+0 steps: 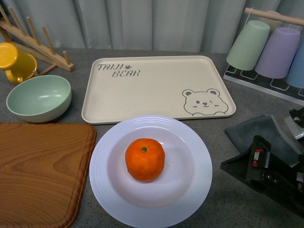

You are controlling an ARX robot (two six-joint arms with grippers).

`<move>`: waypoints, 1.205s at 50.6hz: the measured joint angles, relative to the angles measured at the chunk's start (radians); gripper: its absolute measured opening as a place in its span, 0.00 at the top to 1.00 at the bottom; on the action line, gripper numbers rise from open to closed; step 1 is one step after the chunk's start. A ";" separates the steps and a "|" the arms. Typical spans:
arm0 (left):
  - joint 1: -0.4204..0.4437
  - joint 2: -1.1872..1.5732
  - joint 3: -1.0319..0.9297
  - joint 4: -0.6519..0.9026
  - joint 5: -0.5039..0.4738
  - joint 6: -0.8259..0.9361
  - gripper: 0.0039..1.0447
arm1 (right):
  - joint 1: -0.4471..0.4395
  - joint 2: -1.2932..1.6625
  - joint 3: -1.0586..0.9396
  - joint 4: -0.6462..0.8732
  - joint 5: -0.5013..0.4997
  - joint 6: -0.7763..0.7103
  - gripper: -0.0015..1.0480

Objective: Place orange and plate with both arms

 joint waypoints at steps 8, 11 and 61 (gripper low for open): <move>0.000 0.000 0.000 0.000 0.000 0.000 0.06 | 0.001 0.114 0.066 0.070 -0.082 0.105 0.09; 0.000 0.000 0.000 0.000 0.000 0.000 0.06 | 0.002 0.169 0.100 0.115 -0.123 0.173 0.09; 0.000 0.000 0.000 0.000 0.000 0.000 0.06 | 0.084 0.370 0.225 0.241 -0.216 0.396 0.44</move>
